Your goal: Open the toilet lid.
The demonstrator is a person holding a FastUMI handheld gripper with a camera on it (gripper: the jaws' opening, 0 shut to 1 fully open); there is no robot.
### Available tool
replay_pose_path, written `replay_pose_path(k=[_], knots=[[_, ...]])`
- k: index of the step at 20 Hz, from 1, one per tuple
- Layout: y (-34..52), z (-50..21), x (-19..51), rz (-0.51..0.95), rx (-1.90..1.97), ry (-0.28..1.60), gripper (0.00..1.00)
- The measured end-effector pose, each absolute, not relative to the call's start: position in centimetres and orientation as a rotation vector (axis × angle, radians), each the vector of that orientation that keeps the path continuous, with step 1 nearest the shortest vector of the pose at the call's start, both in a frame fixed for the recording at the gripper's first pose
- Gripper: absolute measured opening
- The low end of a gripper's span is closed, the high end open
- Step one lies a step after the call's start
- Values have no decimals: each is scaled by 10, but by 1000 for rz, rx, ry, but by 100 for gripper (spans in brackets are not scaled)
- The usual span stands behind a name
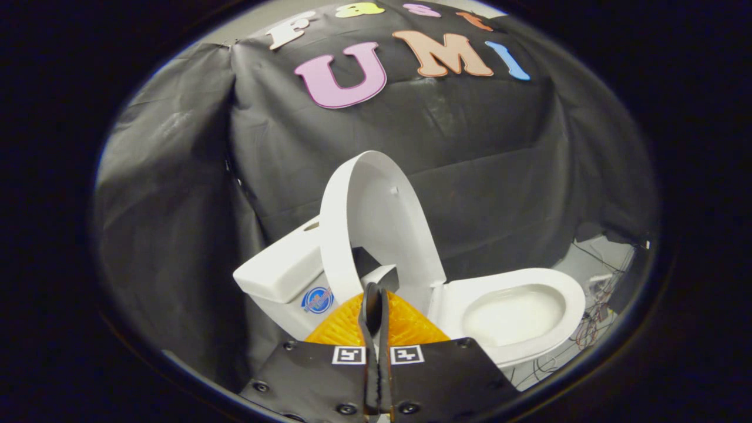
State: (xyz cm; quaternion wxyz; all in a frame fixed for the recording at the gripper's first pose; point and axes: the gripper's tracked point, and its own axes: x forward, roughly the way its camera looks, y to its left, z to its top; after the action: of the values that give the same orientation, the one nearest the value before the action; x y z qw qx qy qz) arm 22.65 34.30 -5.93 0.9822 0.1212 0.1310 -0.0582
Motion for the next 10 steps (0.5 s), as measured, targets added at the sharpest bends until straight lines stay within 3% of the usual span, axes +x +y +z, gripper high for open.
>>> replay_pose_path(k=[10], knots=[[351,-59,227,-187,151,201,1]])
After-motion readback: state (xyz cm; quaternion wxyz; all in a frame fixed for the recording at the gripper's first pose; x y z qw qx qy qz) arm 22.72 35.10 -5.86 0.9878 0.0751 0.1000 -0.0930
